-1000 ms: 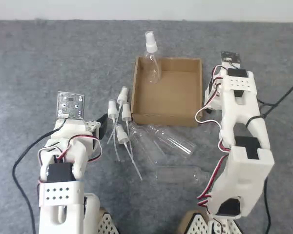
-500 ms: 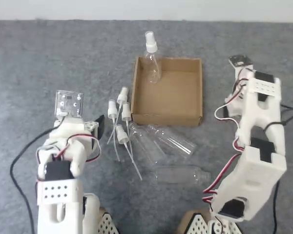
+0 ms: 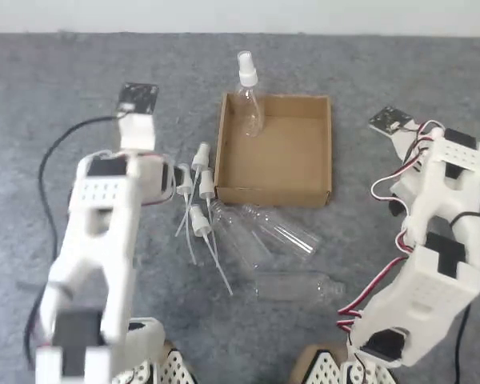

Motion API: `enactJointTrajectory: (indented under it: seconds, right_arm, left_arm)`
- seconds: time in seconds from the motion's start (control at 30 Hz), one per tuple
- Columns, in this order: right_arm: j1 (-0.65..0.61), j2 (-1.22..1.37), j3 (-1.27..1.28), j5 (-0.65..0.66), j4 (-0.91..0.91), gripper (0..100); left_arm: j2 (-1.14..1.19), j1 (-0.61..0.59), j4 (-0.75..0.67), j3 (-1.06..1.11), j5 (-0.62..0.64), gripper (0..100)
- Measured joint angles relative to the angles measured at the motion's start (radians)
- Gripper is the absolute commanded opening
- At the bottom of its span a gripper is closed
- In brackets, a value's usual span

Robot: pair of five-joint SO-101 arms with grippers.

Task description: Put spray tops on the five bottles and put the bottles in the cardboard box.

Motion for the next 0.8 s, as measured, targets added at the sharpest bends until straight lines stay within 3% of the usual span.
enactJointTrajectory:
  seconds: [0.33, 0.8]
  right_arm:
    - [0.026, -0.029, 0.044, 0.003, -0.025, 2.4]
    - [0.026, -0.029, 0.044, 0.003, -0.025, 2.4]
  left_arm:
    - [0.44, 0.002, 0.0, -0.318, 0.028, 18]
    - [0.52, 0.034, 0.0, -0.376, 0.028, 18]
